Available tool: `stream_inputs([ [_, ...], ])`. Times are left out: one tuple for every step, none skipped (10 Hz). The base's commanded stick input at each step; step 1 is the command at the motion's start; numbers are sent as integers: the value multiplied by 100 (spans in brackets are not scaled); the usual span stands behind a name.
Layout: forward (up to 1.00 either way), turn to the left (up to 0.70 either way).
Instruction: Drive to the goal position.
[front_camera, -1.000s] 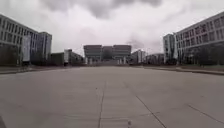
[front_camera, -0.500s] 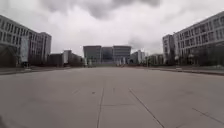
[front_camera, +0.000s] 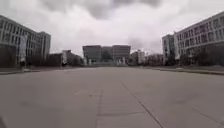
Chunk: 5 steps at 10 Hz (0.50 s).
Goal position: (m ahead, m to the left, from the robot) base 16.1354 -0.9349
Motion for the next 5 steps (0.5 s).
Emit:
stream_inputs([
  [60,1],
  [60,1],
  [60,1],
  [60,1],
  [60,1],
])
